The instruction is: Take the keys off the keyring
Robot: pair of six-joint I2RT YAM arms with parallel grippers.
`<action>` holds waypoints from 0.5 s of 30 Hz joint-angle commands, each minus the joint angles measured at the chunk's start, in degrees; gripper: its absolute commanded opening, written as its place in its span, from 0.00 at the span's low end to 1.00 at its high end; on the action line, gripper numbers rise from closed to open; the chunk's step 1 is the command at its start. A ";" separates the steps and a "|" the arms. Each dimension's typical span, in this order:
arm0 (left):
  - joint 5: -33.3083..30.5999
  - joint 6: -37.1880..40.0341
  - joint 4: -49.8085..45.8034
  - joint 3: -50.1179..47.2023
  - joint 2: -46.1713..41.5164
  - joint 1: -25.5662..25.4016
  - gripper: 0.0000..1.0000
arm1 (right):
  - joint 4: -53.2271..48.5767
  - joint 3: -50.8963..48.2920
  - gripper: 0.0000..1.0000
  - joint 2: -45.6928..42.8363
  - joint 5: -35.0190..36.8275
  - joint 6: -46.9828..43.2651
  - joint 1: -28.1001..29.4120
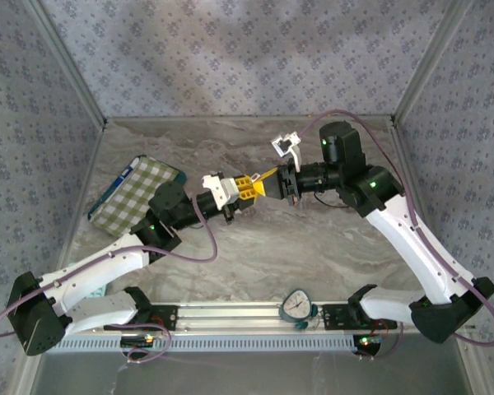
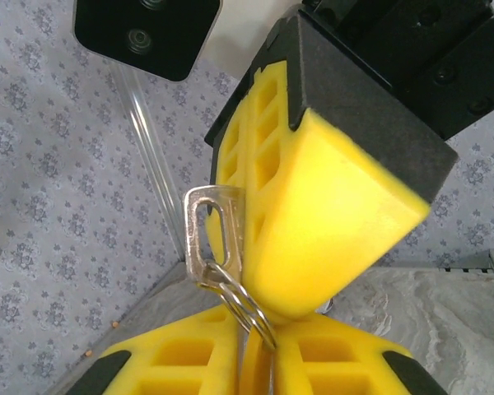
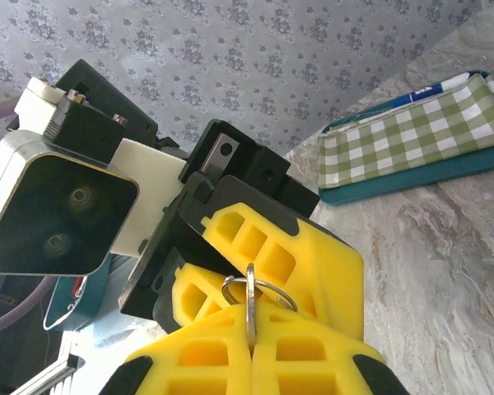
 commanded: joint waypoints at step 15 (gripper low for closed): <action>-0.13 0.68 2.93 2.00 0.89 -0.06 0.47 | -9.36 3.68 0.00 0.75 0.47 0.48 -0.56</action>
